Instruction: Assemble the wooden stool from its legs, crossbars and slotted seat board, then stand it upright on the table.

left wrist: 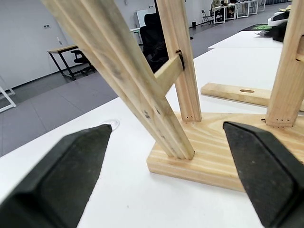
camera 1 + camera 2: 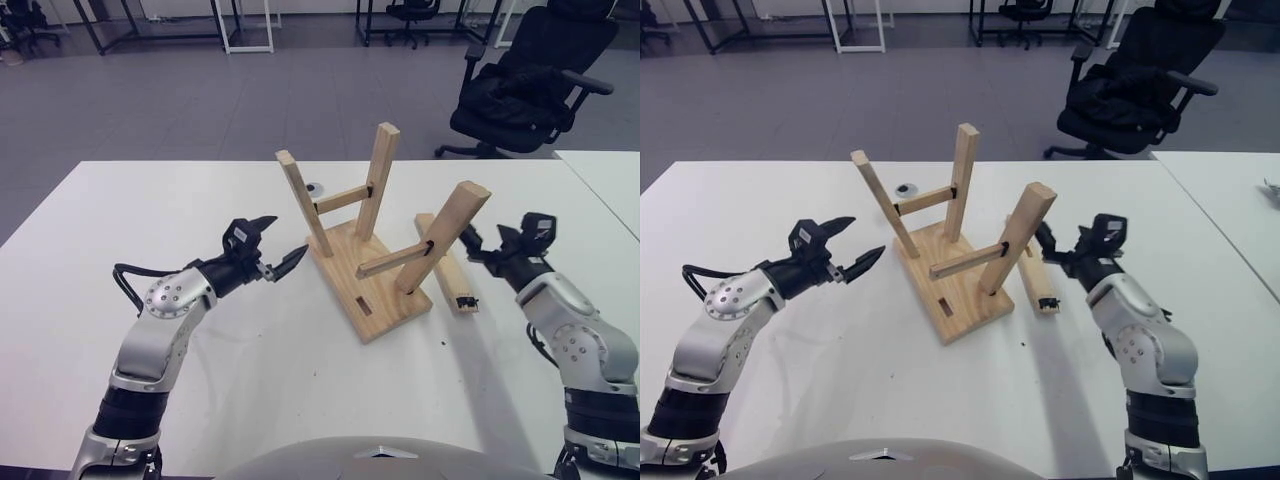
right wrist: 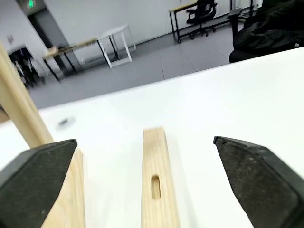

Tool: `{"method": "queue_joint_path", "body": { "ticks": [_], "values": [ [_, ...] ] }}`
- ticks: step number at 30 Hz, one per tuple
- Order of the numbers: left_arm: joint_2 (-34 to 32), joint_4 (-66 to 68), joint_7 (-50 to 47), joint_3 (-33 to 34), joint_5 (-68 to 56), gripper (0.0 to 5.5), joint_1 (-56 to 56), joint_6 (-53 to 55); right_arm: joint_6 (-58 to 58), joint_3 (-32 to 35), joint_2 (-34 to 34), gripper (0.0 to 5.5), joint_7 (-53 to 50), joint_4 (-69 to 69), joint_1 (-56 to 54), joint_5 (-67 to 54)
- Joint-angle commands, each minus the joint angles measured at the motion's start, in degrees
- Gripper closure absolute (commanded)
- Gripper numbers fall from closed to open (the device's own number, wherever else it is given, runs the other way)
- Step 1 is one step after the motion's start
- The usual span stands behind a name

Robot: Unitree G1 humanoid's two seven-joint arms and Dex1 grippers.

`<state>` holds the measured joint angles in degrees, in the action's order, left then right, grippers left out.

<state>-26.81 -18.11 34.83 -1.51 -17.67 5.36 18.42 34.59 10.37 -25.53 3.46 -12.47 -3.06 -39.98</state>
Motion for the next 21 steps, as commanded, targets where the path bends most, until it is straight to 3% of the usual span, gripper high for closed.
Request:
{"method": "queue_joint_path", "body": {
  "ticks": [1,7,21],
  "values": [
    [0.26,0.68,-0.26,0.07,0.63,1.20,1.33,-0.39,0.34,-4.83,0.65,0.12,0.32,3.35,0.82,7.59],
    [0.44,0.82,-0.30,0.16,0.87,1.20,1.44,-0.41,2.35,-8.06,1.82,0.12,3.27,6.95,1.32,13.15],
    [0.79,-5.10,-1.18,1.30,-1.74,1.20,6.58,3.65,7.41,-10.02,-1.96,2.81,8.19,7.29,2.15,21.84]
  ]
}}
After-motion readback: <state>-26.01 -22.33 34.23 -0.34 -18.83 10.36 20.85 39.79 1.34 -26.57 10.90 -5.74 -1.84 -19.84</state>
